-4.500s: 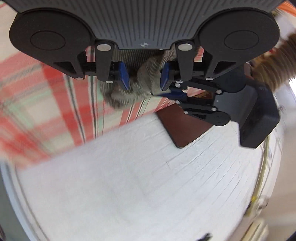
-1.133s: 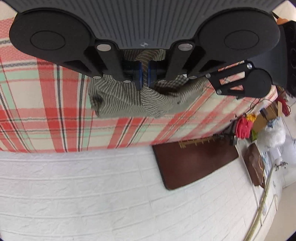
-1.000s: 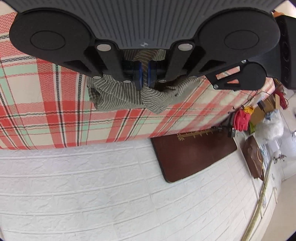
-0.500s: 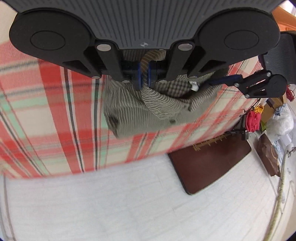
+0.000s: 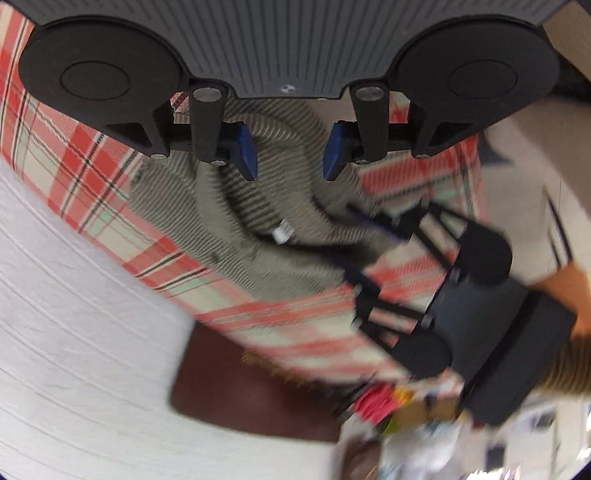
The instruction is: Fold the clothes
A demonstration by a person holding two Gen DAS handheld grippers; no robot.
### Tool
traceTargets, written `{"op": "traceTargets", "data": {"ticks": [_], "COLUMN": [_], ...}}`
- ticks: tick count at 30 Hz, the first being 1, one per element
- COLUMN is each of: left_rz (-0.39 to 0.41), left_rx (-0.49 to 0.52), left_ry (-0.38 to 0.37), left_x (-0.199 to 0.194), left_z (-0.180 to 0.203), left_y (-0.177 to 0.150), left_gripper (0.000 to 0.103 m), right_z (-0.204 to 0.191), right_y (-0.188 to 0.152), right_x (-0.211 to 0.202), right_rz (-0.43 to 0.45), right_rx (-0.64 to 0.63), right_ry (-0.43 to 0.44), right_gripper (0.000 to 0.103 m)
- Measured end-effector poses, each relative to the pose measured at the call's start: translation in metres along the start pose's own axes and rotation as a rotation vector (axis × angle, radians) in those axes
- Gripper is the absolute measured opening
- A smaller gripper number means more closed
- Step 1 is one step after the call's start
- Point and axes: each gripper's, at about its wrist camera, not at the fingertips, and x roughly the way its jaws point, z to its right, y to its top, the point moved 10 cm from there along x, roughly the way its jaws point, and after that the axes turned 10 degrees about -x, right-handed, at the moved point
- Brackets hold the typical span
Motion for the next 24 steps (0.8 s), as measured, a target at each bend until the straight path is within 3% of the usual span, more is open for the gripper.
{"op": "traceTargets", "data": {"ticks": [4, 6, 8, 9, 10, 13, 15, 16, 19, 22, 24], "left_rz": [-0.025, -0.034, -0.050, -0.057, -0.043, 0.024, 0.054, 0.060, 0.012, -0.013, -0.010], "left_rx": [0.028, 0.063, 0.124, 0.166, 0.233, 0.353, 0.387, 0.409, 0.445, 0.456, 0.419], "left_ry": [-0.007, -0.004, 0.020, 0.045, 0.107, 0.276, 0.344, 0.366, 0.320, 0.309, 0.300], "left_x": [0.002, 0.005, 0.009, 0.010, 0.008, -0.007, -0.013, -0.014, 0.001, 0.006, 0.002], "left_z": [0.000, 0.004, 0.007, 0.008, 0.006, -0.004, -0.007, -0.005, 0.011, 0.021, 0.019], "left_y": [-0.008, -0.011, -0.013, -0.015, -0.017, -0.019, -0.024, -0.028, -0.050, -0.066, -0.067], "left_gripper": [0.046, 0.046, 0.011, 0.004, 0.003, 0.002, 0.002, 0.002, 0.006, 0.006, 0.020], "right_z": [-0.002, -0.001, -0.003, -0.004, -0.003, -0.002, -0.013, -0.022, -0.045, -0.048, -0.046], "right_y": [-0.012, -0.017, -0.022, -0.022, -0.021, -0.008, -0.007, -0.013, -0.040, -0.053, -0.052], "right_x": [0.013, 0.018, 0.024, 0.027, 0.027, 0.006, -0.005, -0.003, 0.019, 0.029, 0.025], "right_rz": [-0.082, -0.118, -0.160, -0.184, -0.197, -0.126, -0.087, -0.097, -0.147, -0.160, -0.149], "right_rx": [-0.111, -0.164, -0.263, -0.319, -0.370, -0.529, -0.617, -0.643, -0.724, -0.706, -0.671], "right_ry": [-0.010, -0.015, -0.026, -0.038, -0.076, -0.281, -0.343, -0.327, -0.268, -0.260, -0.262], "right_gripper": [0.042, 0.036, 0.026, 0.005, 0.004, 0.004, 0.004, 0.004, 0.004, 0.004, 0.005]}}
